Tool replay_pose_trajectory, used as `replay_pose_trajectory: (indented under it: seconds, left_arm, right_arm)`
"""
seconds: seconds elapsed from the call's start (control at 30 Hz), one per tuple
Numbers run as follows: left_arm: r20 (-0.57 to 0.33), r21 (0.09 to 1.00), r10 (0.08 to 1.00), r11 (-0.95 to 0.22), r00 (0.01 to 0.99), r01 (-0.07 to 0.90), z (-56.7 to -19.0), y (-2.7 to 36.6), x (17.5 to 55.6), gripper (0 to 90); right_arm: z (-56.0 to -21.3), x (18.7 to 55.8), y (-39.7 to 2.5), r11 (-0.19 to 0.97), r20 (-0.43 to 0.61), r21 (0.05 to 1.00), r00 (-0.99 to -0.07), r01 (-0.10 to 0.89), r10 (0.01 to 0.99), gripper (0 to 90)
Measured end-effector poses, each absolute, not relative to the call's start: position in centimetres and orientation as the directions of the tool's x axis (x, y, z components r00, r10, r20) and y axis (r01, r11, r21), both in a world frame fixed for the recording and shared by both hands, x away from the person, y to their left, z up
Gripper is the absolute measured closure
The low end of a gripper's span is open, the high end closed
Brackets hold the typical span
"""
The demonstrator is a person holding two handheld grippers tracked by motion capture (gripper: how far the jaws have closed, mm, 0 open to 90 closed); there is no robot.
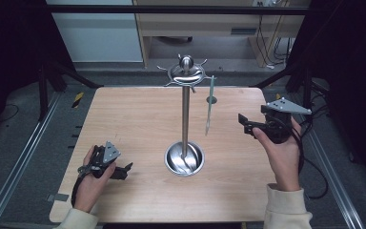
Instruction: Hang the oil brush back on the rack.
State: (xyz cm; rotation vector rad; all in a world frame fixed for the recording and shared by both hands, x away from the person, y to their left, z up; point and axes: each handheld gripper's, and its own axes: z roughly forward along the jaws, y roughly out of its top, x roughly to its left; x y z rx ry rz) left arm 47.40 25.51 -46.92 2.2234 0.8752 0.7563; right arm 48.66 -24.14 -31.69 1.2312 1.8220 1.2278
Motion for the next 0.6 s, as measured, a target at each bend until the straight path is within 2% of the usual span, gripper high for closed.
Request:
replay_pose_trajectory:
  seconds: [0.2, 0.6]
  left_arm:
    - [0.282, 0.713, 0.732, -0.592, 0.62, 0.376, -46.9, 25.4, 47.4, 3.3]
    - [0.286, 0.709, 0.72, -0.603, 0.632, 0.366, -47.0, 25.1, 47.3, 3.3]
  right_arm:
    - [-32.5, 49.2, -24.8, 0.131, 0.0, 0.929, -0.351, 0.347, 0.936, 8.5]
    - [-35.2, 50.3, -26.0, 0.128, 0.0, 0.905, -0.3, 0.406, 0.954, 8.9]
